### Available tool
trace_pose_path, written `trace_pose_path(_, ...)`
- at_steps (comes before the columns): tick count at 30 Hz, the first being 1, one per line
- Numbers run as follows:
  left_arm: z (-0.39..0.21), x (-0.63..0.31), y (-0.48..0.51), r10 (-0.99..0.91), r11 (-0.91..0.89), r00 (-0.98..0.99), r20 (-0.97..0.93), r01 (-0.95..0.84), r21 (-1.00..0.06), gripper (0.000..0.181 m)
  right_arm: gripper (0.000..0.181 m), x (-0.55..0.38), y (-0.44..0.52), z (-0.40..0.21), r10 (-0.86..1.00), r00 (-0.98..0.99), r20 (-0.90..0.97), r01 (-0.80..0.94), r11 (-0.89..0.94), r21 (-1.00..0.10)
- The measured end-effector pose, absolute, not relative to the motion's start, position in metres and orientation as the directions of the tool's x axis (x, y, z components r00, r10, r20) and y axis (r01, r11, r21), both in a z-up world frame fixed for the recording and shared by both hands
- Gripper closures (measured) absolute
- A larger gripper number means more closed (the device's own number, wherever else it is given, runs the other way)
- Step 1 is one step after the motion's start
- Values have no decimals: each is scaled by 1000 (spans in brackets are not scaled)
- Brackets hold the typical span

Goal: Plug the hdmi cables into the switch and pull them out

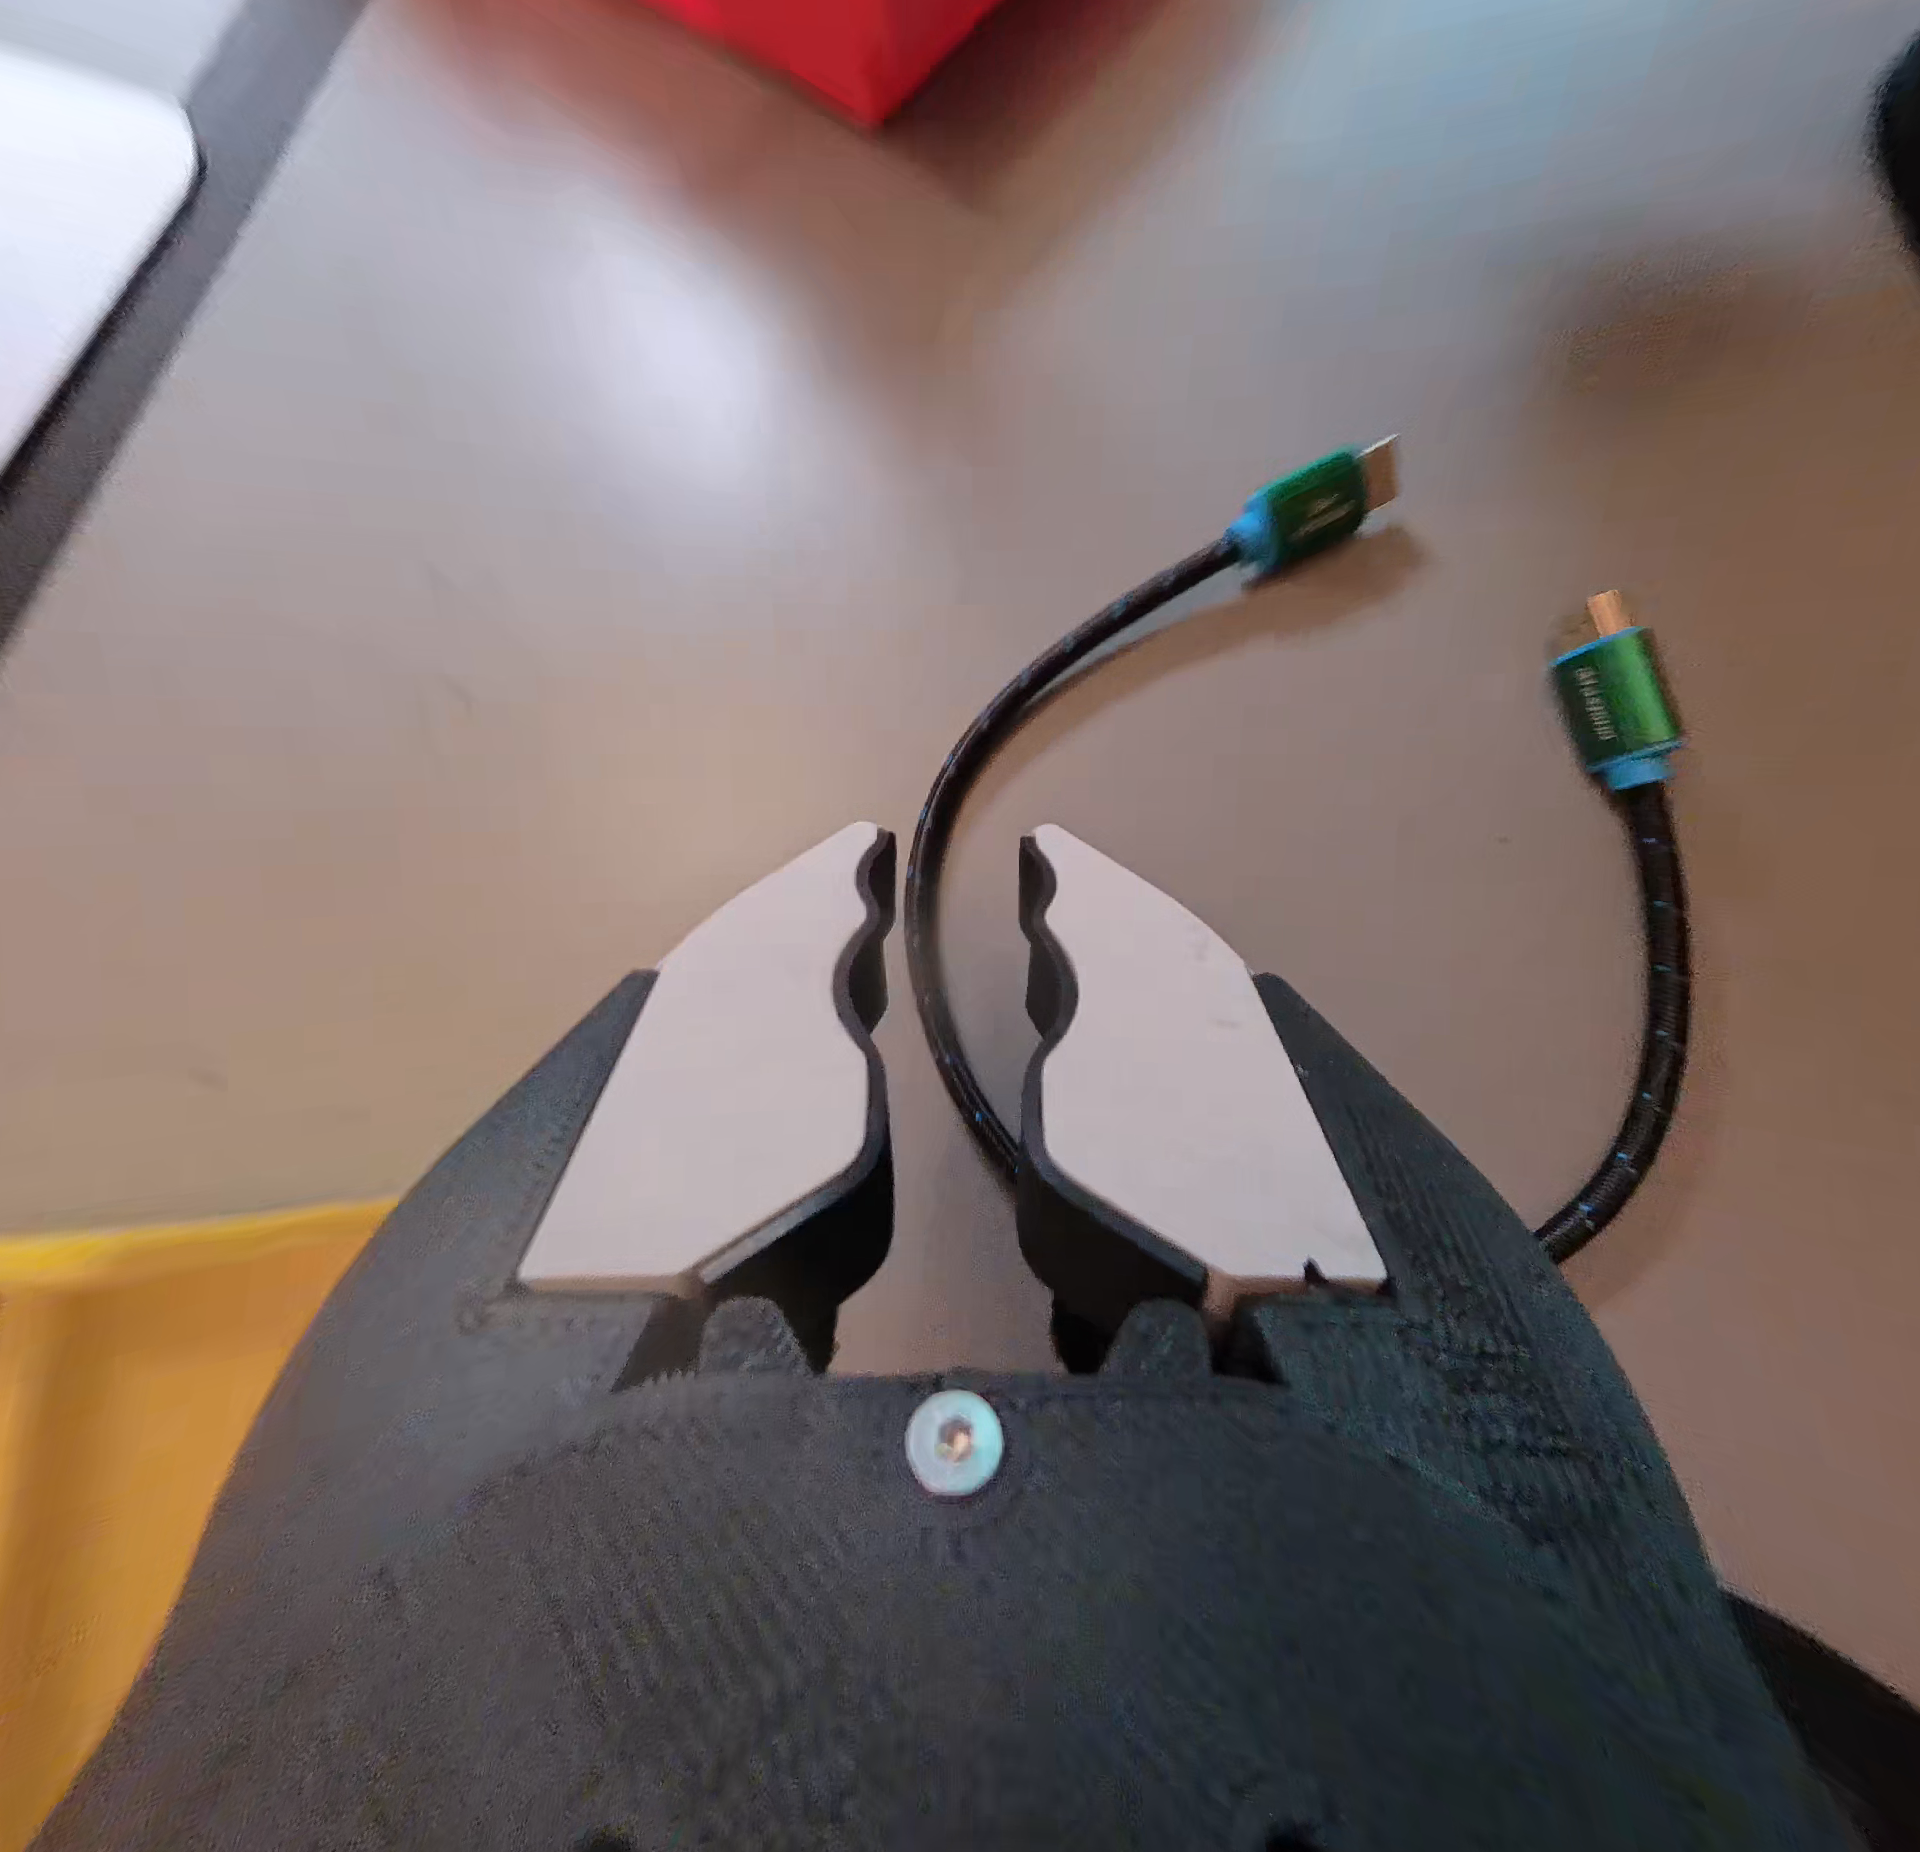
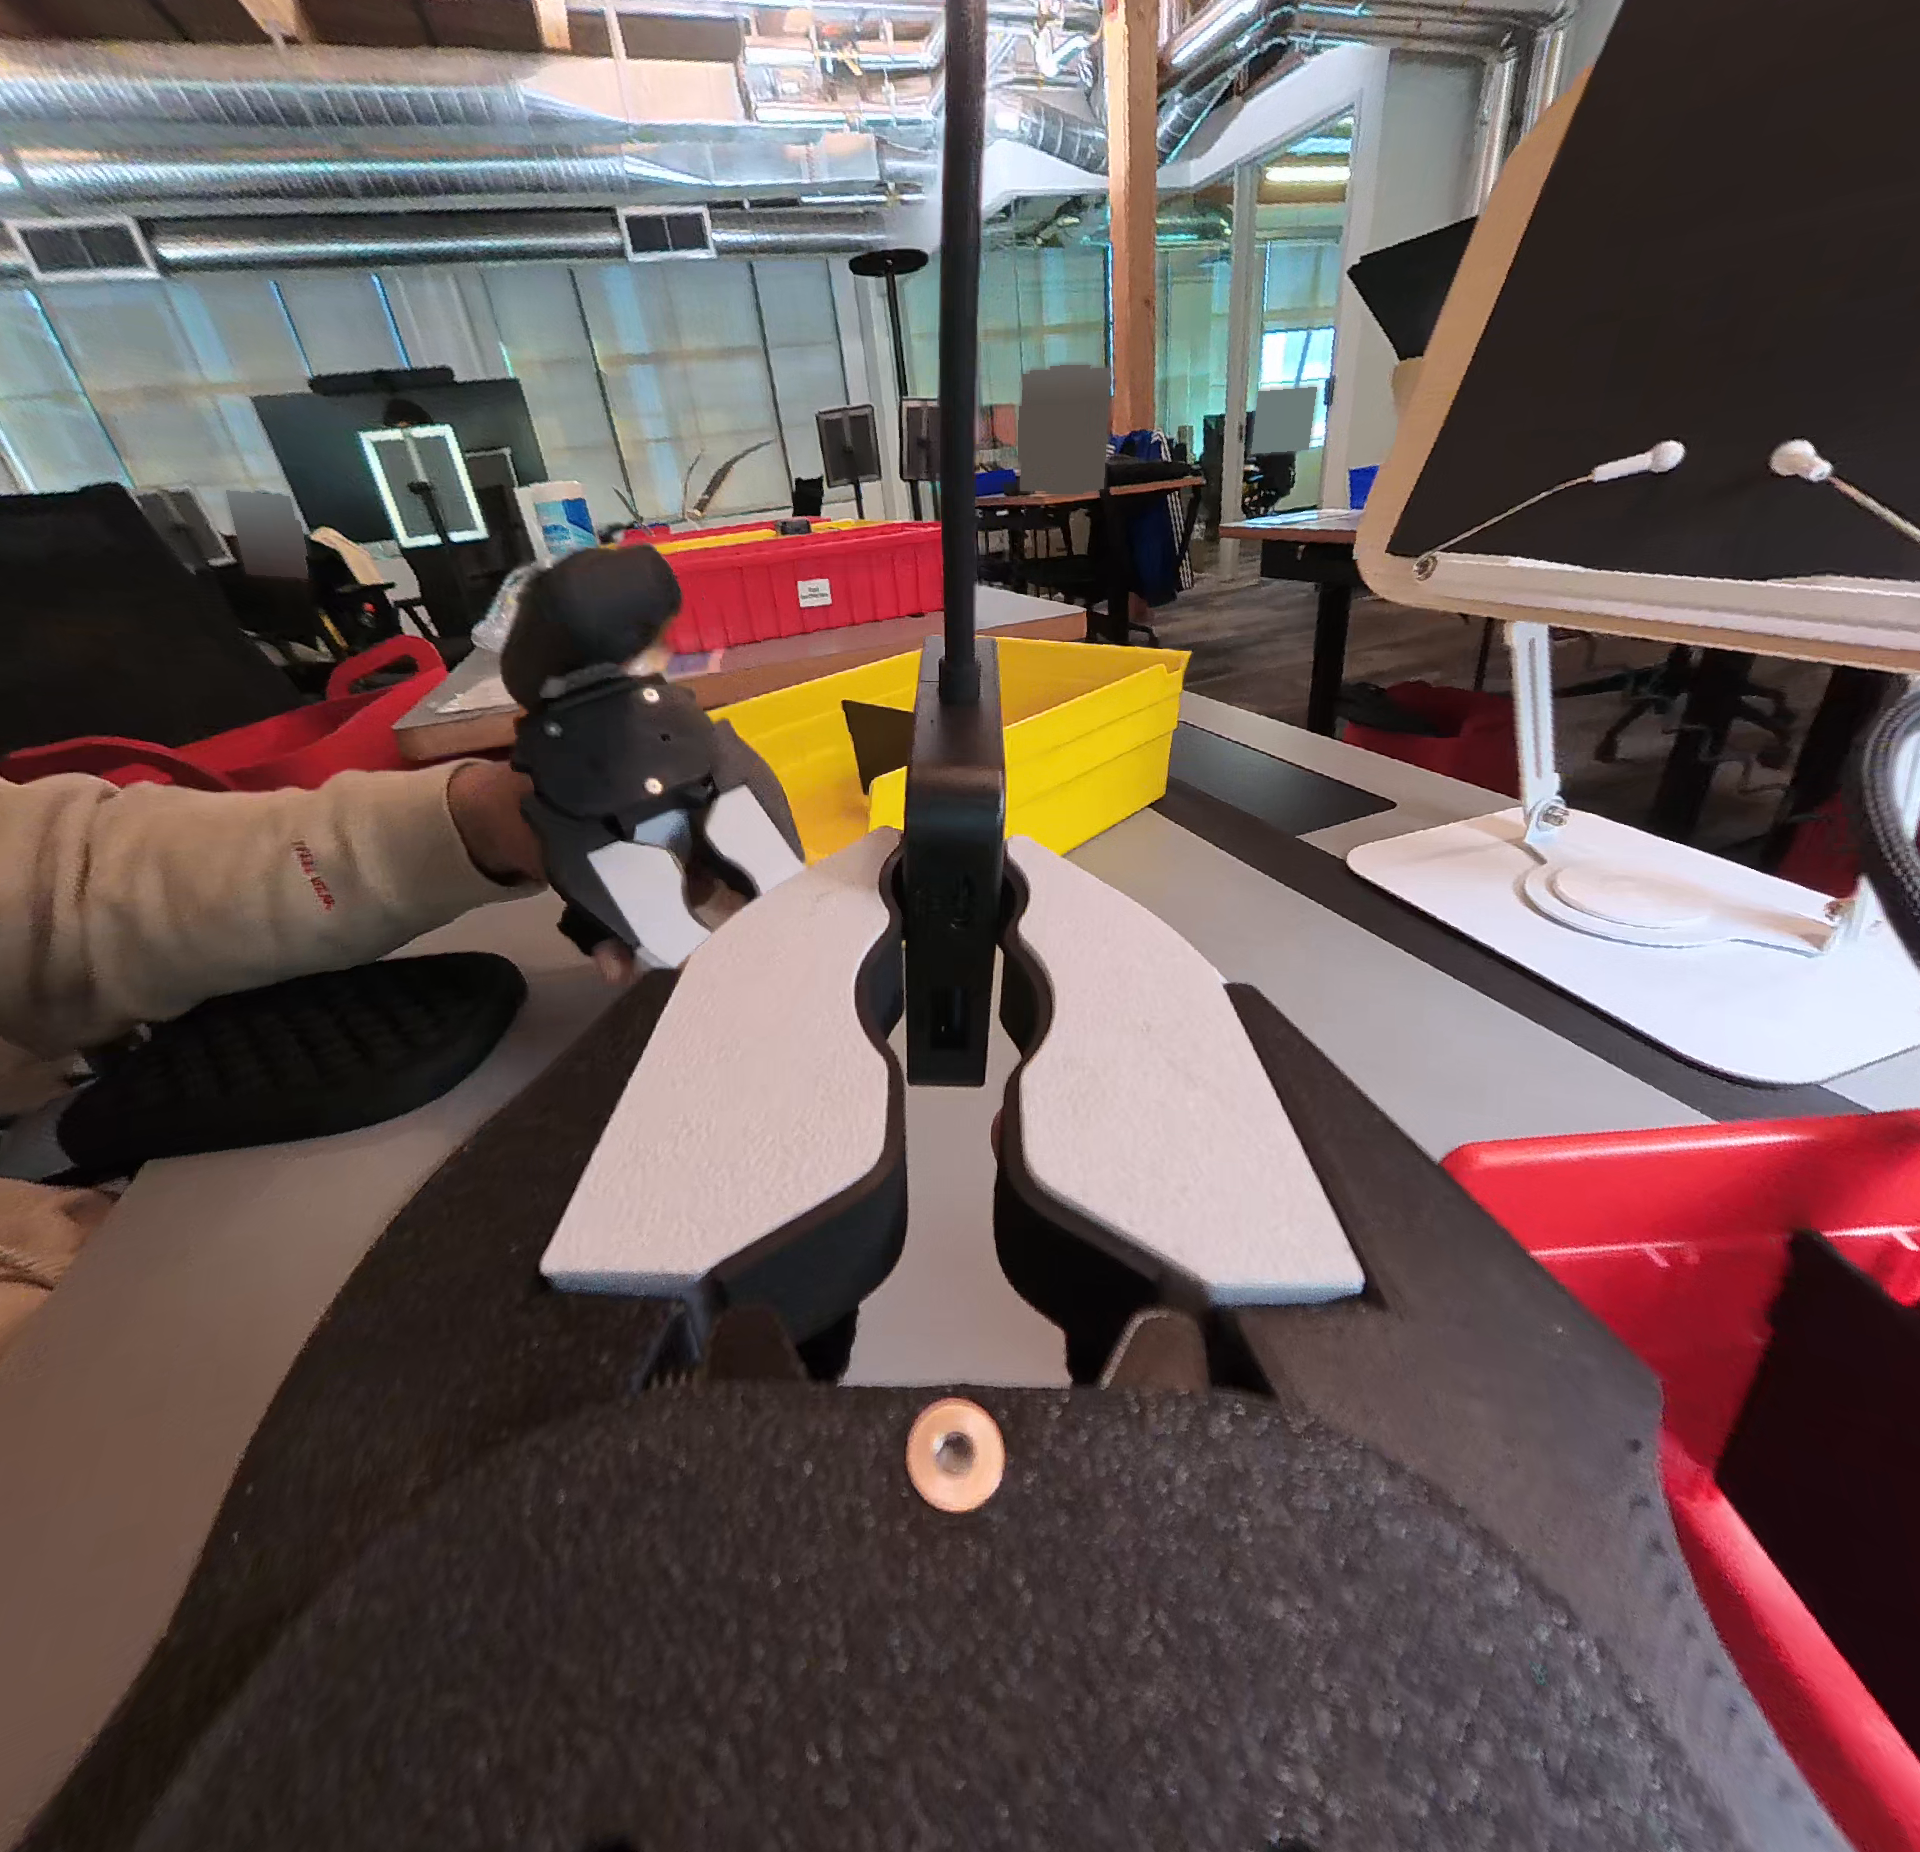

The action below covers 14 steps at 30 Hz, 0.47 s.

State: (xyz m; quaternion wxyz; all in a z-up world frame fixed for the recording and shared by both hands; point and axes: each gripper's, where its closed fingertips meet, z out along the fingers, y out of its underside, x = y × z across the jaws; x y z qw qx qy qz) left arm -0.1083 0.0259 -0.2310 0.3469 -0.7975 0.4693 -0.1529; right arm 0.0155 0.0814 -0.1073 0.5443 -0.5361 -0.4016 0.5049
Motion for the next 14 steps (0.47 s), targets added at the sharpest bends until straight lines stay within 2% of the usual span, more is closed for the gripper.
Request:
trace_pose_path(1,-223,-102,25,-874,-275,475,-99,-653,-706,158,168,16,83,-108,980,166,-113,-127,-92,-988)
trace_pose_path(4,-213,-81,30,-917,-171,369,-154,-710,-683,150,168,19,88,-108,977,169,-133,-154,-107,-982)
trace_pose_path(8,-249,-61,44,-963,-137,245,-111,-803,-580,135,168,27,91,-109,973,193,-131,-157,-101,-982)
trace_pose_path(12,-278,-53,50,-980,-165,200,-10,-834,-526,135,168,36,90,-109,970,207,-125,-154,-94,-984)
trace_pose_path(14,-279,-51,50,-983,-162,185,10,-833,-528,145,168,39,91,-110,970,205,-129,-155,-98,-983)
